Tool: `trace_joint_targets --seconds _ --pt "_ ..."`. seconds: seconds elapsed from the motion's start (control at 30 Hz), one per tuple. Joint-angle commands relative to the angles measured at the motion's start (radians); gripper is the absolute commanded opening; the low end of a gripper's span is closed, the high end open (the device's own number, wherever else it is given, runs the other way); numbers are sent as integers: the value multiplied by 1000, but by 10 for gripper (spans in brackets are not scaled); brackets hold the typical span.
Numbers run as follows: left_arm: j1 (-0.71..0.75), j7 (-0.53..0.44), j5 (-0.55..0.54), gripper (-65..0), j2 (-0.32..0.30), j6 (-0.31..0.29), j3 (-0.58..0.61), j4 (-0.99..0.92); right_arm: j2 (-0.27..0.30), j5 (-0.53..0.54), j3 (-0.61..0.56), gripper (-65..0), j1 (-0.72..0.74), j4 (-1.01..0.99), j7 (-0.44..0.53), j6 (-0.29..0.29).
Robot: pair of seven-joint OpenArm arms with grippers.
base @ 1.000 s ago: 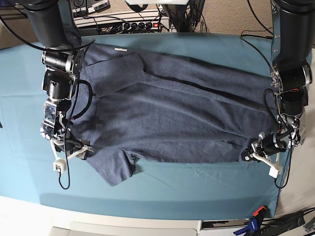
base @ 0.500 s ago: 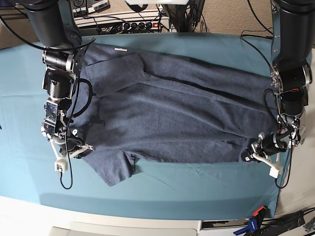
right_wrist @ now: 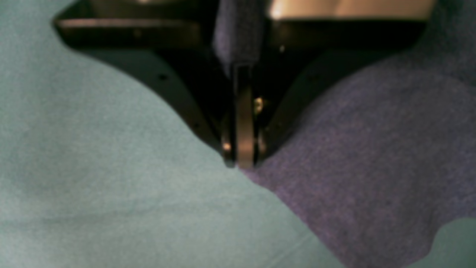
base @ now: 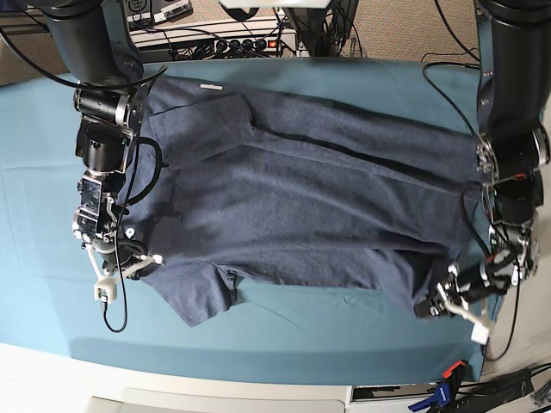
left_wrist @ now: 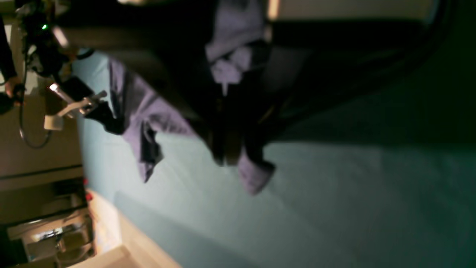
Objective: Fold the T-shirt properly
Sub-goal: 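Lift the held hem and fold it over toward the collar with both grippers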
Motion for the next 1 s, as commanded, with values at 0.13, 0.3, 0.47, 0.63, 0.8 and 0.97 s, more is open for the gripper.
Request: trace_joint_targets --seconds 0.13,0.3,0.47,0.63,0.8,0.97 --pt "-80 -13 -19 -650 -14 -11 -1 18 19 10 2 -650 34 15 46 -4" --pt "-85 -15 -20 -650 -14 -11 -1 18 41 11 2 -650 34 25 64 -5" --pt "-85 -15 -20 -650 -14 -23 -1 18 78 35 2 -650 34 61 58 -5" --pt "-85 -14 -19 -650 -14 -37 -1 18 97 37 2 -650 32 65 47 -5" --pt "-84 5 -20 -650 -14 -37 -1 18 97 72 2 -650 11 66 48 12" --pt "-74 48 -68 -650 -26 -80 10 18 97 85 2 -650 -25 76 55 71"
